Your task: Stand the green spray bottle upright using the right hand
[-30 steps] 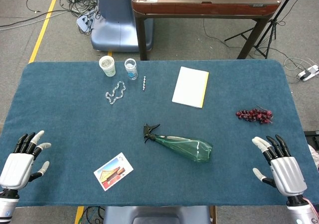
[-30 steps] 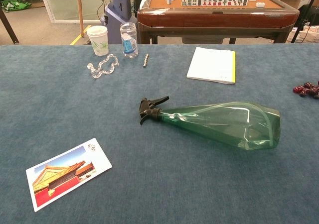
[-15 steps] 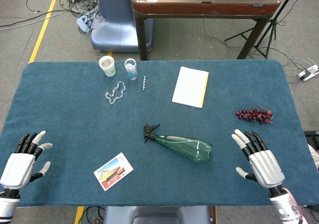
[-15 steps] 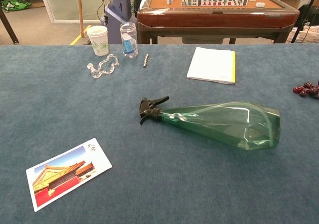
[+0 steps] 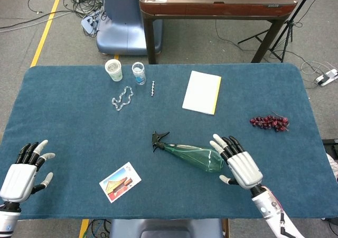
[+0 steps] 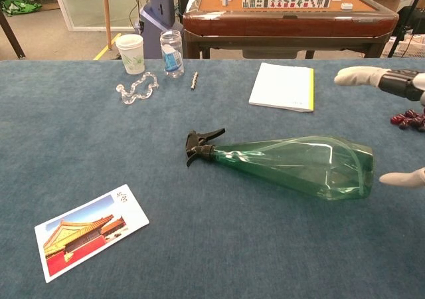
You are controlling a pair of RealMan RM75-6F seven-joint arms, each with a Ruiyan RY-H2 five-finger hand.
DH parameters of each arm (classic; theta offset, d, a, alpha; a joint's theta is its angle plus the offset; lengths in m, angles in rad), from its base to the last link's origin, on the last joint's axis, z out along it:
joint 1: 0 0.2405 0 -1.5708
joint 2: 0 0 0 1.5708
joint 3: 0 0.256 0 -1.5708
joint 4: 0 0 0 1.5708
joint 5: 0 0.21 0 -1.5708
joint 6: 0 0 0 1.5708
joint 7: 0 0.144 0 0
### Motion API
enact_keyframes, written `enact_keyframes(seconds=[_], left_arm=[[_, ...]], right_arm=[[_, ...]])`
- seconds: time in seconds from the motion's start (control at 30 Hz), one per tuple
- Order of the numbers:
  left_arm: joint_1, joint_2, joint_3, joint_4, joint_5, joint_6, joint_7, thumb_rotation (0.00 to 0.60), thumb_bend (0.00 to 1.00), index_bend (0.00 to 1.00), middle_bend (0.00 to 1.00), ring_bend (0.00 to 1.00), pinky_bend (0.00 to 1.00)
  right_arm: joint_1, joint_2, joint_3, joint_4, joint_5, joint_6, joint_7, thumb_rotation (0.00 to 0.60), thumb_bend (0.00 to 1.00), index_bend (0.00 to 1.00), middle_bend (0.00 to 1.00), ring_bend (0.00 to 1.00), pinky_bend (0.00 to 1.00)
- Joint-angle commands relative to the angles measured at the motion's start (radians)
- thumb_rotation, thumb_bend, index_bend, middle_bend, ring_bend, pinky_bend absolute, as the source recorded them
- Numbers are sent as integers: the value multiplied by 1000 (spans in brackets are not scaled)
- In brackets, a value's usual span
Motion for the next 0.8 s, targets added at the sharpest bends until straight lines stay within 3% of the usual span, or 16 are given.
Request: enact_keyframes(seconds=[0.03, 0.4, 0.8], left_arm=[[-1, -2, 1, 2, -1, -3, -1, 600, 350, 302, 71, 45, 3], [4, 3, 4, 0, -2, -1, 5, 600, 350, 302, 71, 45, 3], [4, 5, 2, -8, -8, -4, 18, 600, 350, 303, 70, 45, 3]], right_arm=[[26, -34, 10, 4, 27, -35, -25, 600, 0, 0, 0, 0, 36], [127, -135, 49, 82, 137, -148, -100, 600, 0, 0, 0, 0, 36], [208, -156, 132, 208, 317, -209, -147, 600, 0, 0, 0, 0, 36]])
